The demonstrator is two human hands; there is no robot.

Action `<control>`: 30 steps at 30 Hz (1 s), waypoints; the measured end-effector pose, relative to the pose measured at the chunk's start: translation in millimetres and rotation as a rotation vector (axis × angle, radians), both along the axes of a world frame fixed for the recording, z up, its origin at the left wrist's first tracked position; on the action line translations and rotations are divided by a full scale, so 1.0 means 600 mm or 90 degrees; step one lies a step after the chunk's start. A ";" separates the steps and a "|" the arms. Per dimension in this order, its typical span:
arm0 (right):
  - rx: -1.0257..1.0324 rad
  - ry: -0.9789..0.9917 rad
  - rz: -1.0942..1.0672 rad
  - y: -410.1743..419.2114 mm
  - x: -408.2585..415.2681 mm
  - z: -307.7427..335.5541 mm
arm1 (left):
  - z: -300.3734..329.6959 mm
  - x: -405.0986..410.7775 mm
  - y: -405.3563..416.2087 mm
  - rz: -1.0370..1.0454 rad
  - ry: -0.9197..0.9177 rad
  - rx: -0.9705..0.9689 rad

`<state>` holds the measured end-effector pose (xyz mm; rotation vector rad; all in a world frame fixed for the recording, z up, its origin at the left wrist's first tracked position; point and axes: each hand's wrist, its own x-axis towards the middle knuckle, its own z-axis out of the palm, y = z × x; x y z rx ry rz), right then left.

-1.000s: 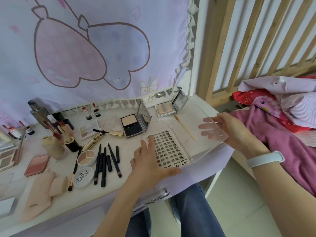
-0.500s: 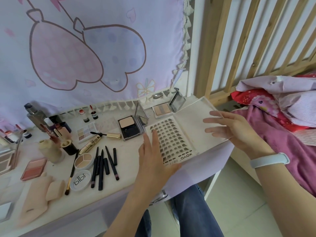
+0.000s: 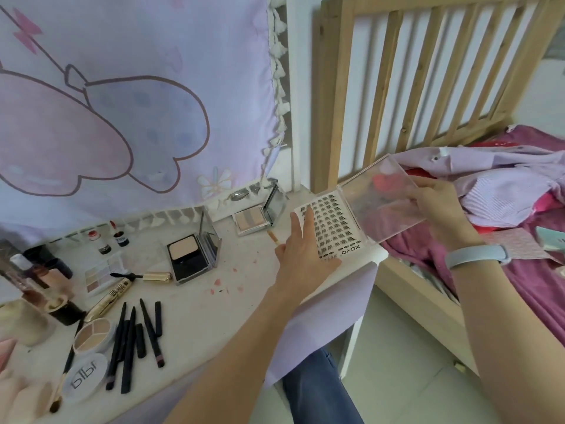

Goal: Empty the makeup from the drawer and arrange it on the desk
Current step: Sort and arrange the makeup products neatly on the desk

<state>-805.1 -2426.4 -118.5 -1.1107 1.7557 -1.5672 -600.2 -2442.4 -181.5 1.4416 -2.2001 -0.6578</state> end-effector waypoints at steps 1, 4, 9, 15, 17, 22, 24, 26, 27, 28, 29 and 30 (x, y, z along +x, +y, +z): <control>0.009 0.008 -0.001 -0.004 -0.006 -0.001 | 0.000 -0.005 -0.002 0.001 -0.017 0.000; 0.027 0.023 0.010 -0.019 -0.028 -0.013 | -0.002 -0.013 -0.005 0.000 -0.049 -0.009; 0.062 0.102 0.013 -0.041 -0.032 -0.029 | -0.008 -0.009 -0.004 0.012 -0.075 -0.017; 0.131 0.228 0.058 -0.060 0.008 -0.034 | -0.012 0.018 0.005 0.019 -0.050 -0.030; 0.128 0.247 0.089 -0.062 0.020 -0.031 | -0.015 0.031 0.011 0.033 -0.052 -0.047; 0.168 0.153 0.151 -0.067 0.046 -0.037 | -0.023 0.073 0.032 0.072 -0.059 -0.067; 0.170 0.119 0.175 -0.067 0.053 -0.044 | -0.024 0.088 0.043 0.082 -0.067 -0.074; 0.172 0.091 0.192 -0.067 0.060 -0.049 | -0.026 0.100 0.052 0.092 -0.080 -0.080; 0.172 0.072 0.203 -0.068 0.063 -0.052 | -0.026 0.105 0.056 0.098 -0.088 -0.083; 0.175 0.051 0.212 -0.069 0.066 -0.054 | -0.027 0.109 0.060 0.102 -0.094 -0.086; 0.178 0.030 0.221 -0.070 0.068 -0.055 | -0.028 0.112 0.064 0.107 -0.098 -0.090; 0.181 0.015 0.228 -0.071 0.068 -0.056 | -0.030 0.115 0.067 0.112 -0.102 -0.096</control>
